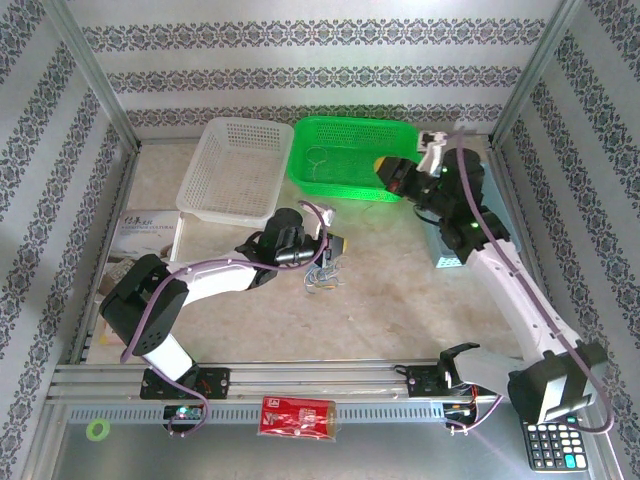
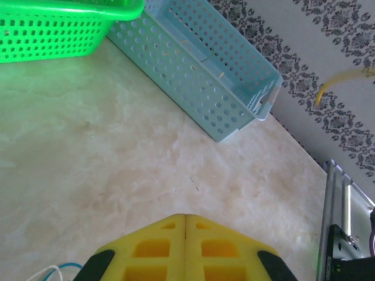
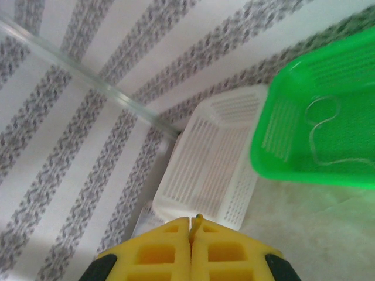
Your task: Untangle the cables
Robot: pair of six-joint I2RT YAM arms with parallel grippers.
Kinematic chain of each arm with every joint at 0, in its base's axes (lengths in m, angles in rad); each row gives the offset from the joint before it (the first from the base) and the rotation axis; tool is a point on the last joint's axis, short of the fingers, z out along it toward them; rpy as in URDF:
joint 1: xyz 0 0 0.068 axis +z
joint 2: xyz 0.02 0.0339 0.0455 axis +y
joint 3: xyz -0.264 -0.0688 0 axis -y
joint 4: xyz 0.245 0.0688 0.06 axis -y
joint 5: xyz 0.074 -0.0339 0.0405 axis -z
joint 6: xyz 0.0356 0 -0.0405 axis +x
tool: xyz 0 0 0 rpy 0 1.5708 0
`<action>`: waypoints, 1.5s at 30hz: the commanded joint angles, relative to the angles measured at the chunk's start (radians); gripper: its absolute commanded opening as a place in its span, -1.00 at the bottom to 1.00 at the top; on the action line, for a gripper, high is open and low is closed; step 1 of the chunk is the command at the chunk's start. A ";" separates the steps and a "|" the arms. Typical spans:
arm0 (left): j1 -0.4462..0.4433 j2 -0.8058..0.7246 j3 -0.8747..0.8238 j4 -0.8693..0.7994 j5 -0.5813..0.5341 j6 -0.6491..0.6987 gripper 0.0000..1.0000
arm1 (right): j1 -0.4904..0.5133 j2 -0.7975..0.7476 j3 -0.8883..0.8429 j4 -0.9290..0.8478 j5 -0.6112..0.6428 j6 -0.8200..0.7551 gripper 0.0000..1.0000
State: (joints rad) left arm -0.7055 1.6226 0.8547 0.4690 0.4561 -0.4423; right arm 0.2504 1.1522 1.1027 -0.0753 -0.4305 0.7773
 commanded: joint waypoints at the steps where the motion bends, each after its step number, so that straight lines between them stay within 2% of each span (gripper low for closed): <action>1: -0.021 0.018 -0.023 0.071 0.029 -0.019 -1.00 | -0.070 -0.040 -0.031 -0.014 -0.003 -0.021 -1.00; 5: -0.029 0.025 -0.023 0.076 0.029 -0.027 -1.00 | -0.169 -0.060 -0.054 -0.050 -0.002 -0.057 -1.00; 8: -0.031 0.019 -0.026 0.074 0.026 -0.031 -1.00 | -0.238 -0.070 -0.071 -0.094 0.045 -0.110 -1.00; 15: -0.031 -0.016 -0.044 0.062 0.011 -0.031 -0.63 | -0.393 -0.042 -0.105 -0.134 0.200 -0.197 -1.00; 22: -0.031 -0.076 -0.069 0.028 -0.036 -0.020 -0.22 | -0.496 0.085 -0.098 -0.097 0.250 -0.195 -1.00; 25: -0.031 -0.110 -0.079 0.010 -0.060 -0.010 0.01 | -0.516 0.154 -0.065 -0.098 0.257 -0.212 -0.63; 27: -0.031 -0.134 -0.081 -0.013 -0.075 -0.002 0.15 | -0.534 0.192 -0.044 -0.101 0.257 -0.215 -0.21; 29: -0.030 -0.154 -0.084 -0.033 -0.091 0.006 0.32 | -0.549 0.215 -0.029 -0.101 0.254 -0.214 0.07; 34: -0.029 -0.202 -0.092 -0.070 -0.127 0.026 0.78 | -0.562 0.209 -0.022 -0.095 0.268 -0.218 0.57; 36: -0.029 -0.217 -0.096 -0.079 -0.145 0.032 1.00 | -0.559 0.193 -0.032 -0.089 0.267 -0.219 0.84; 37: -0.029 -0.222 -0.097 -0.083 -0.151 0.034 1.00 | -0.556 0.184 -0.039 -0.084 0.269 -0.222 0.96; 41: -0.028 -0.248 -0.118 -0.077 -0.215 0.033 1.00 | -0.542 0.129 -0.079 -0.068 0.301 -0.206 0.97; 45: -0.028 -0.282 -0.148 -0.062 -0.291 0.033 1.00 | -0.537 0.083 -0.121 -0.037 0.243 -0.172 0.97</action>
State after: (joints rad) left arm -0.7258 1.3788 0.7235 0.4091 0.2432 -0.4286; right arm -0.2966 1.2739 1.0145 -0.1608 -0.1642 0.5777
